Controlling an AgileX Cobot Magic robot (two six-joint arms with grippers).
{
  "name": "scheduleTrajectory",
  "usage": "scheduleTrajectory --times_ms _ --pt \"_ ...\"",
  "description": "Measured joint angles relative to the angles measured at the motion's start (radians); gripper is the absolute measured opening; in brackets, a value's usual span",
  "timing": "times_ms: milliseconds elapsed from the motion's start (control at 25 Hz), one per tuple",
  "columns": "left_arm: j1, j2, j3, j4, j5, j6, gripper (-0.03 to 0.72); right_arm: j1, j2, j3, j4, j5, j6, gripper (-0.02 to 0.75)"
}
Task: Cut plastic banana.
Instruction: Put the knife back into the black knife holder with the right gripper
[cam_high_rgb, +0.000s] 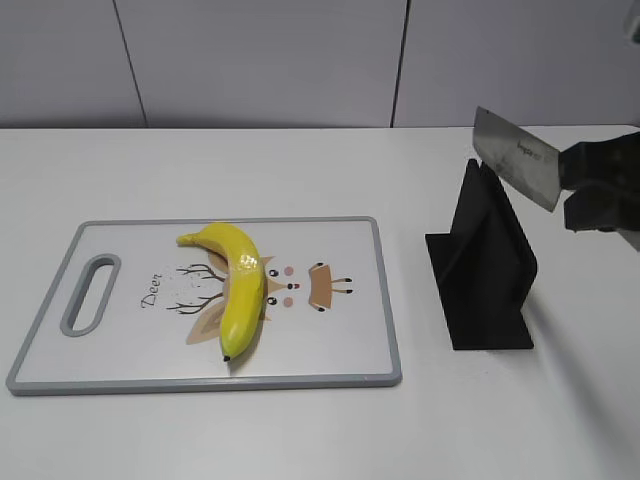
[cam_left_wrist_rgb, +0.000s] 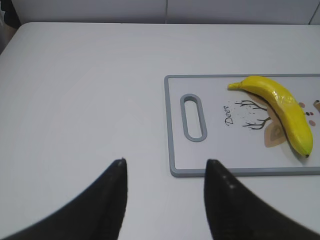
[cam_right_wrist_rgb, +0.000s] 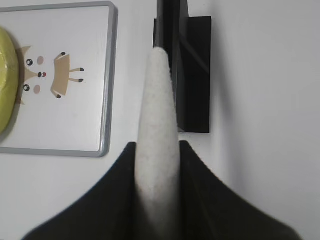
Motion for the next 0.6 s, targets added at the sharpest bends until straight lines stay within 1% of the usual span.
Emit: scheduleTrajectory --times_ms 200,600 --pt "0.000 0.000 0.000 0.000 -0.001 0.000 0.479 0.000 0.037 0.000 -0.018 -0.043 0.035 0.169" --pt "0.000 0.000 0.000 0.000 -0.001 0.000 0.478 0.000 0.140 0.000 -0.036 -0.064 0.044 0.169"
